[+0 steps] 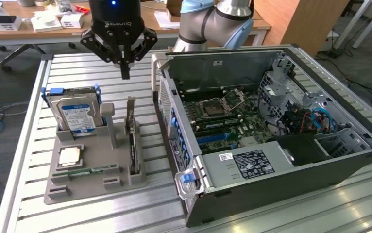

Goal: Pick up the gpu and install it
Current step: 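Reach for the gpu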

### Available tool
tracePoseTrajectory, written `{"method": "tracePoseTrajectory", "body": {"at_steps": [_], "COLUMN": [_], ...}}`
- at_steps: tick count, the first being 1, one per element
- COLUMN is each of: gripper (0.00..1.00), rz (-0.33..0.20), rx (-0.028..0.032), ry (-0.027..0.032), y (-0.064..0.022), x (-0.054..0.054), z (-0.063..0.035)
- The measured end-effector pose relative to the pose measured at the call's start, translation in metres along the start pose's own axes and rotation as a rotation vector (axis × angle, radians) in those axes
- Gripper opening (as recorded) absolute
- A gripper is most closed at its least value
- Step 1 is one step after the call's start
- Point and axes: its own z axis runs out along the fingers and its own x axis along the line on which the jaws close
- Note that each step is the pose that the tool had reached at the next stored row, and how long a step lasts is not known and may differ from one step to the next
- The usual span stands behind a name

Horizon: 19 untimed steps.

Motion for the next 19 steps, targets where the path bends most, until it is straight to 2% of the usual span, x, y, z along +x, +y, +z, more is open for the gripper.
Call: {"method": "tracePoseTrajectory", "body": {"at_steps": [19], "gripper": [0.11], "rz": [0.0], "rx": [0.0], "ry": [-0.0001], "y": [-0.0207], "x": [-0.002], "z": [-0.0006]}}
